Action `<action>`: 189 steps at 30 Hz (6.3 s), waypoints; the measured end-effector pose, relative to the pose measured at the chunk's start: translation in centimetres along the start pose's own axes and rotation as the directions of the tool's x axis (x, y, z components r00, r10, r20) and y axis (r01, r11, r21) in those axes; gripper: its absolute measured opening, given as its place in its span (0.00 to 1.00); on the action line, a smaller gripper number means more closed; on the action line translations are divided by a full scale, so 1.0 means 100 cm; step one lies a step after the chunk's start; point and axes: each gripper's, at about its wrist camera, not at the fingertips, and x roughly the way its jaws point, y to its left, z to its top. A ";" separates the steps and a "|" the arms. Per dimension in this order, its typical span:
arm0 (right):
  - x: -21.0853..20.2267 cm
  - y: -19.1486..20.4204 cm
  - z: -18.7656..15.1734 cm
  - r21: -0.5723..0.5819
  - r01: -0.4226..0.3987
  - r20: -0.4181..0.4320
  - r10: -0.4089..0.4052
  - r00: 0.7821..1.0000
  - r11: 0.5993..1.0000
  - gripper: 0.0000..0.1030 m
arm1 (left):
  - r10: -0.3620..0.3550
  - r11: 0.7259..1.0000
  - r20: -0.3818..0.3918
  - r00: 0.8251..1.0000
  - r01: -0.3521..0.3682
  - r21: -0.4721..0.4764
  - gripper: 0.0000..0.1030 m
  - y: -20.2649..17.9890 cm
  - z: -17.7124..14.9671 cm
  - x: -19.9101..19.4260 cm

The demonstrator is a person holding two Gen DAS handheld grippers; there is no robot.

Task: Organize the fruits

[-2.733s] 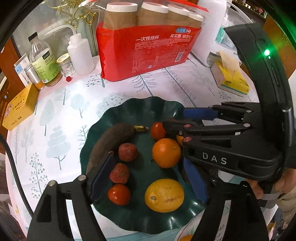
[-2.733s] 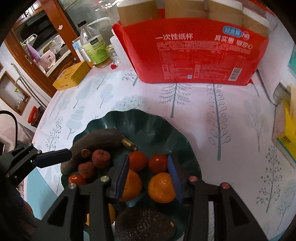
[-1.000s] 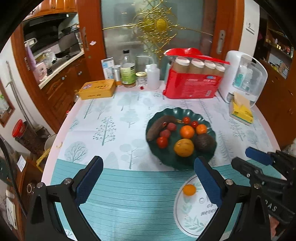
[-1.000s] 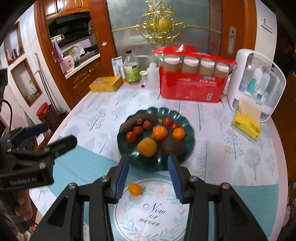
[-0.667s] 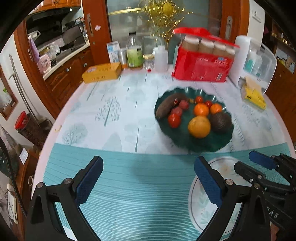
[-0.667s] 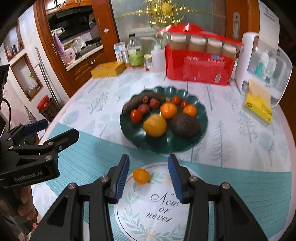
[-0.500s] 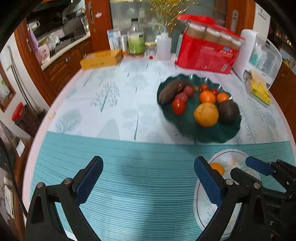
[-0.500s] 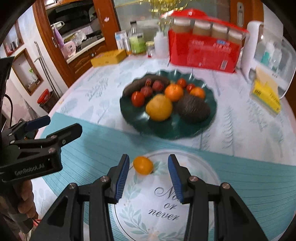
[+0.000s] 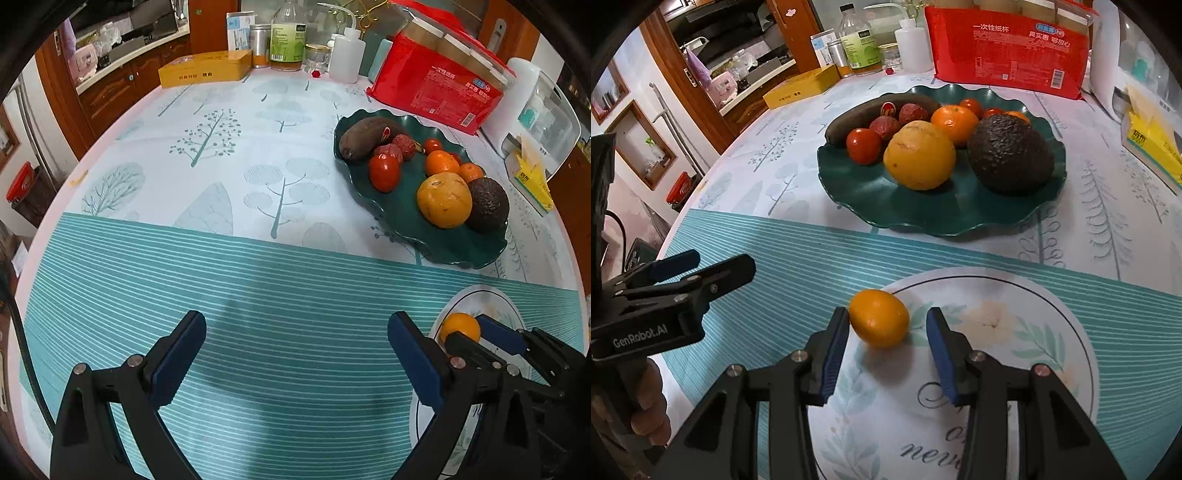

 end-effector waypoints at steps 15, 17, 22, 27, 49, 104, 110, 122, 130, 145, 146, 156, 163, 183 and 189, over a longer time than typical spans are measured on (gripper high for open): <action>0.006 0.012 -0.008 -0.066 0.037 0.032 -0.035 0.999 0.997 0.33 | -0.018 1.000 -0.015 1.000 0.018 -0.001 0.95 -0.002 -0.006 0.005; 0.006 0.012 -0.009 -0.066 0.031 0.029 -0.029 0.999 0.997 0.32 | -0.020 1.000 -0.018 1.000 0.020 0.001 0.95 -0.003 -0.008 0.003; -0.003 0.014 -0.011 -0.053 0.008 0.026 -0.007 1.000 0.999 0.32 | -0.029 1.000 -0.023 0.999 0.029 0.000 0.95 -0.005 -0.011 -0.007; -0.024 0.013 -0.007 -0.027 0.000 0.044 0.002 0.999 1.000 0.32 | -0.016 1.000 -0.008 1.000 0.016 0.010 0.95 -0.010 -0.008 -0.028; -0.167 0.008 0.141 -0.083 0.117 0.183 -0.100 0.978 0.990 0.32 | -0.034 0.994 0.161 0.986 0.017 0.110 0.95 -0.043 0.122 -0.143; -0.020 -0.056 0.173 0.084 0.119 -0.022 -0.118 0.993 0.989 0.38 | -0.015 0.983 0.016 1.000 0.012 0.181 0.95 -0.071 0.150 -0.022; -0.079 -0.046 0.136 0.130 0.148 0.061 -0.157 0.986 0.980 0.38 | -0.036 0.985 0.034 0.999 0.030 0.169 0.95 -0.073 0.116 -0.069; -0.167 -0.027 0.056 0.234 0.141 0.130 -0.174 0.976 0.962 0.46 | -0.037 0.994 0.038 0.999 0.033 0.104 0.96 -0.066 0.040 -0.146; -0.187 -0.013 0.026 0.208 0.163 0.117 -0.190 0.975 0.964 0.47 | -0.046 0.996 0.057 0.997 0.041 0.077 0.96 -0.070 0.020 -0.168; -0.200 -0.005 0.024 0.207 0.198 0.142 -0.230 0.963 0.958 0.48 | -0.015 0.993 0.083 0.996 0.005 0.114 0.95 -0.089 0.023 -0.178; -0.200 -0.006 0.024 0.206 0.200 0.143 -0.232 0.962 0.958 0.48 | -0.015 0.994 0.080 0.997 0.006 0.114 0.95 -0.089 0.024 -0.177; -0.204 -0.010 0.024 0.197 0.225 0.154 -0.257 0.954 0.954 0.48 | -0.015 0.991 0.078 0.997 0.004 0.134 0.95 -0.098 0.022 -0.178; -0.207 -0.015 0.018 0.204 0.225 0.150 -0.257 0.955 0.953 0.48 | -0.018 0.989 0.074 0.997 0.007 0.147 0.95 -0.101 0.019 -0.180; -0.205 -0.016 0.009 0.208 0.237 0.130 -0.267 0.955 0.949 0.48 | -0.031 0.987 0.043 0.999 0.023 0.160 0.95 -0.096 0.013 -0.179; -0.205 -0.017 0.009 0.209 0.238 0.126 -0.268 0.955 0.948 0.48 | -0.031 0.986 0.035 0.999 0.025 0.163 0.95 -0.097 0.014 -0.177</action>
